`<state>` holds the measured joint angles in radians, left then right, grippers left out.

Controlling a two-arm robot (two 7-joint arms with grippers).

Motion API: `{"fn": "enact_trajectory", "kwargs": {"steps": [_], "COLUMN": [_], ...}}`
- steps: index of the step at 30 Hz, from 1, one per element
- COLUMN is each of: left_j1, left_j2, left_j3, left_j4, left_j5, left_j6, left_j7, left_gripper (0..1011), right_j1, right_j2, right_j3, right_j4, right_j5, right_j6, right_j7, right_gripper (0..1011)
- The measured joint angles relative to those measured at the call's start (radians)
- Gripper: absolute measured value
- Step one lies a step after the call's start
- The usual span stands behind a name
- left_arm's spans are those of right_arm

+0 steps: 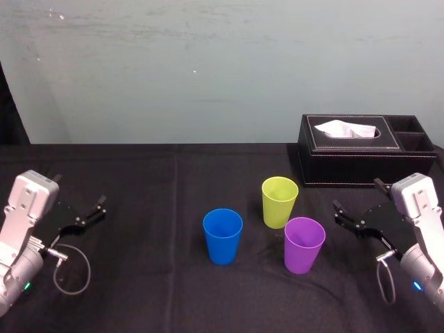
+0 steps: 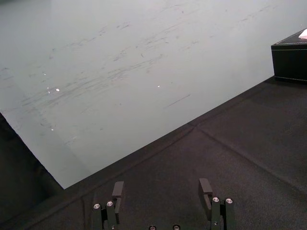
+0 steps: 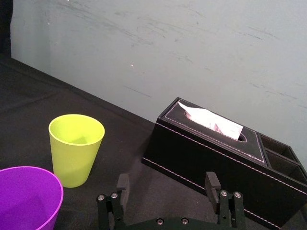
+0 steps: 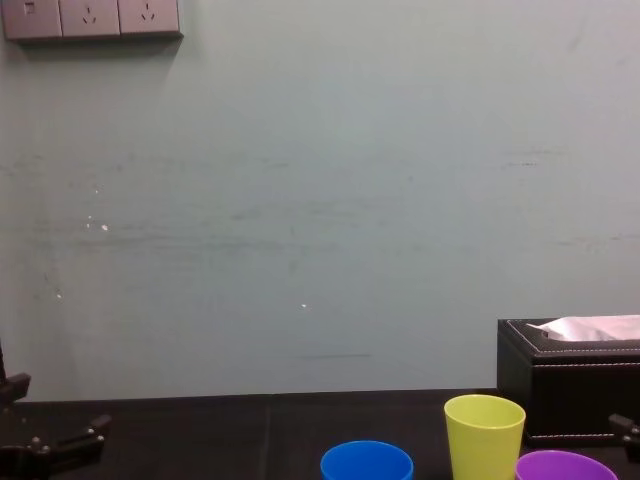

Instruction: Stack the three plastic cups sequentially using one hand.

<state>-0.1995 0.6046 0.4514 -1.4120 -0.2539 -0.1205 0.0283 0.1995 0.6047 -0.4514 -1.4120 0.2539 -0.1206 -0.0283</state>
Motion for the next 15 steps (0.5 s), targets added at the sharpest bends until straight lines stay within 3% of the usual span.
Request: {"fn": "enact_trajectory", "kwargs": {"steps": [15], "left_j1": [0.000], "left_j2": [0.000], "left_j3": [0.000], "left_j4": [0.000], "left_j5": [0.000], "left_j6": [0.000], "left_j7": [0.000], "left_gripper": [1000], "right_j1": [0.000], "right_j2": [0.000], "right_j3": [0.000], "right_j4": [0.000], "right_j5": [0.000], "right_j6": [0.000], "right_j7": [0.000], "right_gripper": [1003]}}
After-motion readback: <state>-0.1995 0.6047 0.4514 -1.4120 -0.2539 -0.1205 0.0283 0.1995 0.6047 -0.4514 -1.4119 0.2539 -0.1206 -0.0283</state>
